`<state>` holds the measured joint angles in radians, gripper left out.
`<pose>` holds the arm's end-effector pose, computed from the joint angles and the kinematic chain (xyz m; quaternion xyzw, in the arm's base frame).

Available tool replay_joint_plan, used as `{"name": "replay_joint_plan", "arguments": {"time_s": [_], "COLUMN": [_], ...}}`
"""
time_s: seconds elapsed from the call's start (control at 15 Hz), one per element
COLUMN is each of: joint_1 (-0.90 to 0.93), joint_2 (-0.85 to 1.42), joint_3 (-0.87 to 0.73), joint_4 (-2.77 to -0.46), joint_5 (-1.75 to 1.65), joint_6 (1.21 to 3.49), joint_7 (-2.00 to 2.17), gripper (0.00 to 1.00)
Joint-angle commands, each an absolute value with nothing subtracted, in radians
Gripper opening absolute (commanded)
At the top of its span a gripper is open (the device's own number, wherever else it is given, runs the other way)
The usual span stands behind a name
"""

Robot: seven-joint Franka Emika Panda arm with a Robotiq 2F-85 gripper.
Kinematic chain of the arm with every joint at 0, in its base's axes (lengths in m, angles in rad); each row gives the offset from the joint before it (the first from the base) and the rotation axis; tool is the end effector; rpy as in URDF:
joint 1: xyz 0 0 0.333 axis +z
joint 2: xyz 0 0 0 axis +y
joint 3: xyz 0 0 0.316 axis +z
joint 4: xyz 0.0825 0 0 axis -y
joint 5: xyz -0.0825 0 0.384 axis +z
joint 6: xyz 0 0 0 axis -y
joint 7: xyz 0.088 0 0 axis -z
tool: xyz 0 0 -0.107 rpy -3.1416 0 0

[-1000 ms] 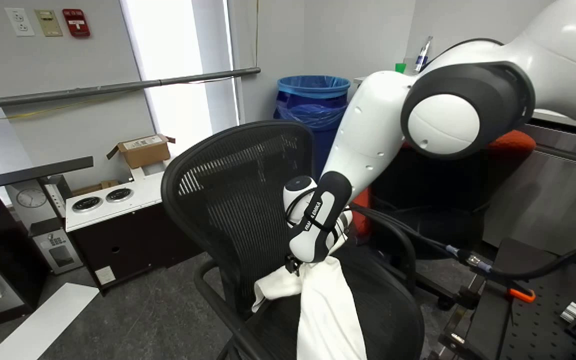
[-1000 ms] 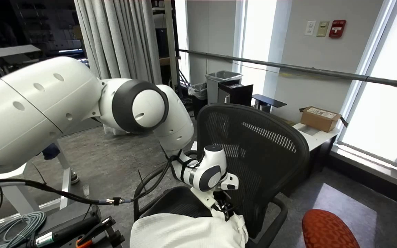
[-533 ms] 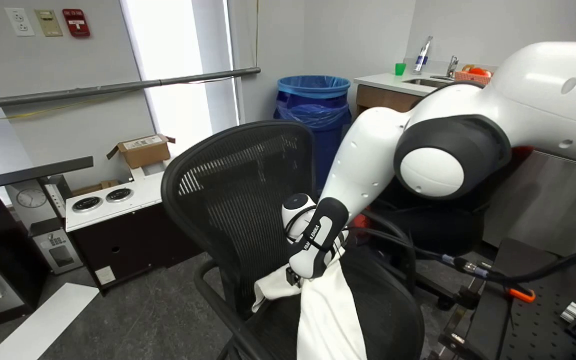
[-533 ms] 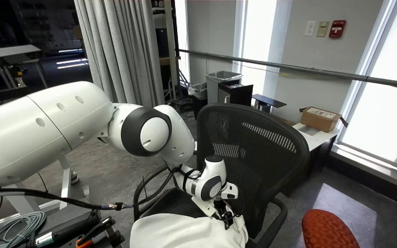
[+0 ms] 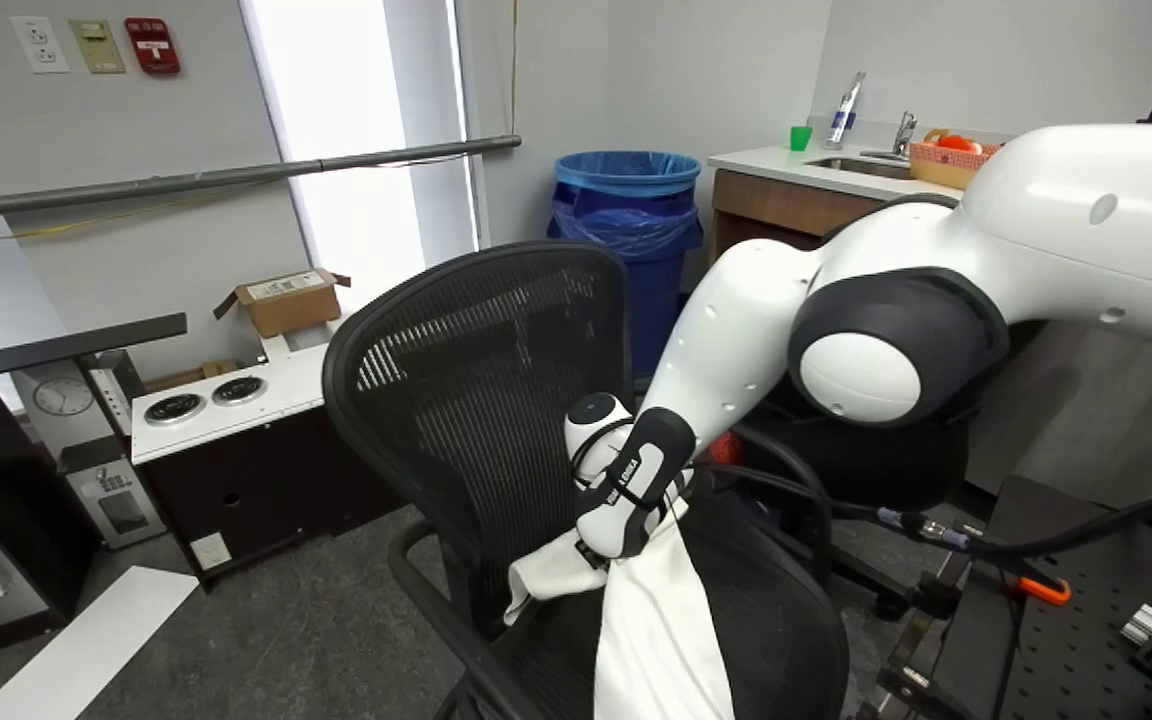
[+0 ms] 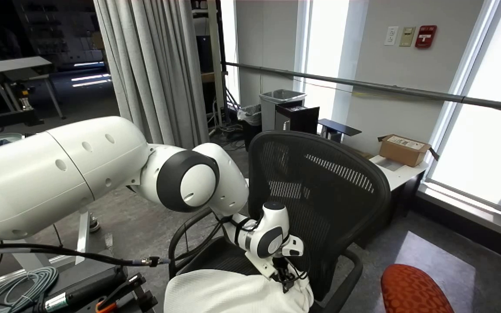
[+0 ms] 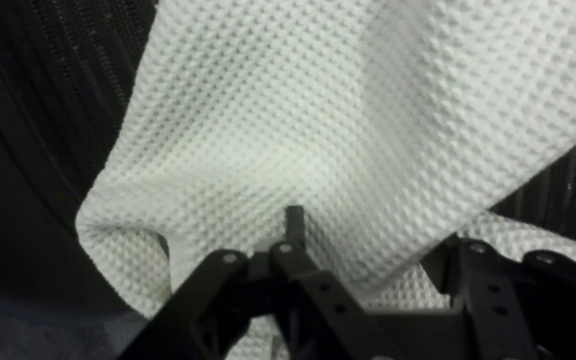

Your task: Take the towel from the seat and hang it on the backrest of the chair

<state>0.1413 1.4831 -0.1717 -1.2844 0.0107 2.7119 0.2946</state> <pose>0.6273 -0.0054 -0.1525 0.9920 -0.0910 -0.0086 0.0870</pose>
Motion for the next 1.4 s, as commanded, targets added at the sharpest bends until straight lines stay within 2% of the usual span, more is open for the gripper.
{"name": "replay_joint_plan", "arguments": {"time_s": [0.0,0.13,0.27,0.67,0.73,0.87,1.33], "joint_1": [0.111,0.11,0.106,0.143,0.155,0.178,0.23], "joint_2": [1.392,1.33,1.279,1.207,1.208,1.226,1.305], "joint_3": [-0.135,-0.125,-0.112,-0.117,-0.127,-0.143,-0.191], "joint_4": [-1.332,-1.382,-1.424,-1.501,-1.507,-1.498,-1.436], "joint_5": [0.044,0.056,0.064,0.054,0.051,0.042,0.031], "joint_6": [2.686,2.701,2.702,2.653,2.648,2.638,2.634], "joint_7": [0.287,0.279,0.276,0.306,0.319,0.339,0.391], "gripper": [0.27,0.11,0.0,0.0,0.26,0.34,0.87]}}
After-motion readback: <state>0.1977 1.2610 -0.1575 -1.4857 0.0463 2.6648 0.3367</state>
